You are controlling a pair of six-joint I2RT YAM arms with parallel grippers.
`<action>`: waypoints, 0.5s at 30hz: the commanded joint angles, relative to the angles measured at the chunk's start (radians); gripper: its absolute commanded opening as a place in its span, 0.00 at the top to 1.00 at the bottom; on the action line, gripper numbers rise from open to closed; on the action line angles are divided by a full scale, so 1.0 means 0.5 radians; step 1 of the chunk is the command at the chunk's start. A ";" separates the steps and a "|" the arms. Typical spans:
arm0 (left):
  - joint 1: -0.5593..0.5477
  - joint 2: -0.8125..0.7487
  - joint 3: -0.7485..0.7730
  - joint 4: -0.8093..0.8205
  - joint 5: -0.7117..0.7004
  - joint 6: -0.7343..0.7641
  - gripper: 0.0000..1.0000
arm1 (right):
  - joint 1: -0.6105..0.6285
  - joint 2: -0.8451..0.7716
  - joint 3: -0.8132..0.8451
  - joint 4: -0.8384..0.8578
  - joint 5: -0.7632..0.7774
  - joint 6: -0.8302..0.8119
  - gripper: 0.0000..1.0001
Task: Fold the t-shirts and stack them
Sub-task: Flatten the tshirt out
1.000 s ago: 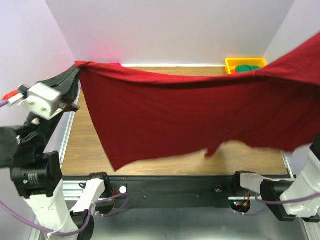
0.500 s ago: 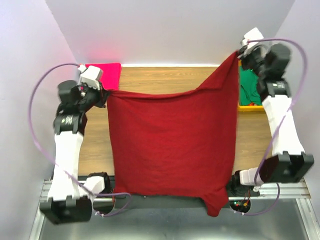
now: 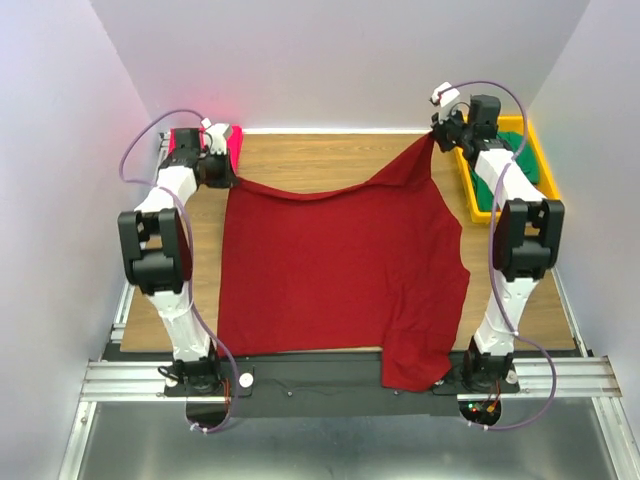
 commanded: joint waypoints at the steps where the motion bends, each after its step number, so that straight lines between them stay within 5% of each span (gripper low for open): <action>1: 0.010 0.218 0.434 -0.099 0.022 0.028 1.00 | 0.002 0.060 0.291 0.178 0.038 -0.063 1.00; 9: 0.016 0.369 0.729 -0.213 0.096 0.104 1.00 | 0.002 0.202 0.527 0.163 0.121 -0.039 1.00; 15: 0.046 0.253 0.726 -0.394 0.154 0.301 1.00 | 0.002 -0.117 0.224 0.130 0.161 -0.027 0.99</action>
